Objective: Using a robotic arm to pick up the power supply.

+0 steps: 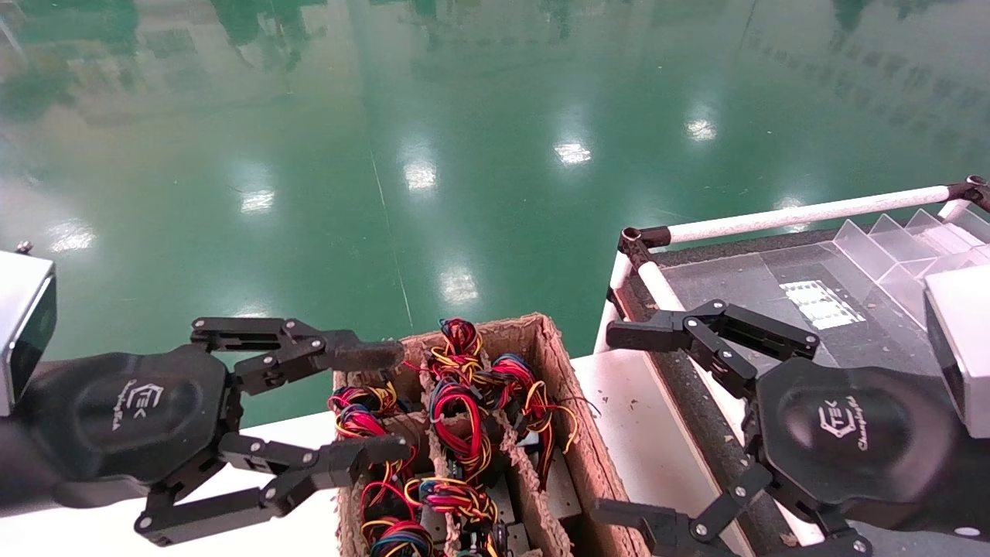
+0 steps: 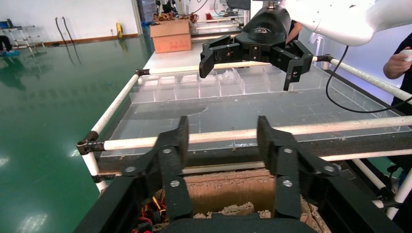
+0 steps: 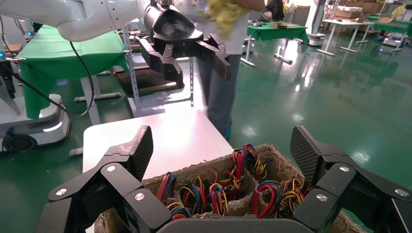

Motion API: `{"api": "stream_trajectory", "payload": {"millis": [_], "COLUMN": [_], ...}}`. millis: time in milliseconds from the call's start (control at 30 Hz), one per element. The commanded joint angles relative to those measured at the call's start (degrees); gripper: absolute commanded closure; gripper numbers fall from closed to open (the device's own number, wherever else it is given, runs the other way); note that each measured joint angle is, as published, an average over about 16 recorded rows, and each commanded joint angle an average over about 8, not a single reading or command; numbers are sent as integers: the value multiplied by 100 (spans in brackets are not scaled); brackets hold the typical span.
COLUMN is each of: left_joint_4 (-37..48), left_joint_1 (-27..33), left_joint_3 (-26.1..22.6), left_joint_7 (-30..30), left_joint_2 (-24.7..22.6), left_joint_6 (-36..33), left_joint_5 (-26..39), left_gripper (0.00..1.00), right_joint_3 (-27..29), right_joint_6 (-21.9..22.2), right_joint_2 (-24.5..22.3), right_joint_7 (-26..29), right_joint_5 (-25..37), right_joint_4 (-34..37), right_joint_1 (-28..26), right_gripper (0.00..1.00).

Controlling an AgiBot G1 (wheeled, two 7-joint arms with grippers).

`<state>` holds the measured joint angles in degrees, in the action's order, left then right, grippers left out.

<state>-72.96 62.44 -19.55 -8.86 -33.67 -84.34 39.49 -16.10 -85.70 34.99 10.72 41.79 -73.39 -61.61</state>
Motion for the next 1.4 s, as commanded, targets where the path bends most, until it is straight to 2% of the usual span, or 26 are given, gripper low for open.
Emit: {"api": "stream_trajectory", "payload": {"millis": [33,633,667,900,933,1400], "left_joint_4": [0,0,0,0,0,0], "left_joint_1": [0,0,0,0,0,0], "left_joint_3": [0,0,0,0,0,0], "left_joint_7": [0,0,0,0,0,0], "left_joint_2": [0,0,0,0,0,0], "left_joint_6": [0,0,0,0,0,0], "left_joint_5": [0,0,0,0,0,0], "left_gripper": [100,100,94,7,0,0], "right_joint_3": [0,0,0,0,0,0], "right_joint_6": [0,0,0,0,0,0], "right_joint_2": [0,0,0,0,0,0], "right_joint_7": [0,0,0,0,0,0], "right_joint_5": [0,0,0,0,0,0], "right_joint_4": [0,0,0,0,0,0], "right_joint_1": [0,0,0,0,0,0], "right_gripper": [0,0,0,0,0,0]}}
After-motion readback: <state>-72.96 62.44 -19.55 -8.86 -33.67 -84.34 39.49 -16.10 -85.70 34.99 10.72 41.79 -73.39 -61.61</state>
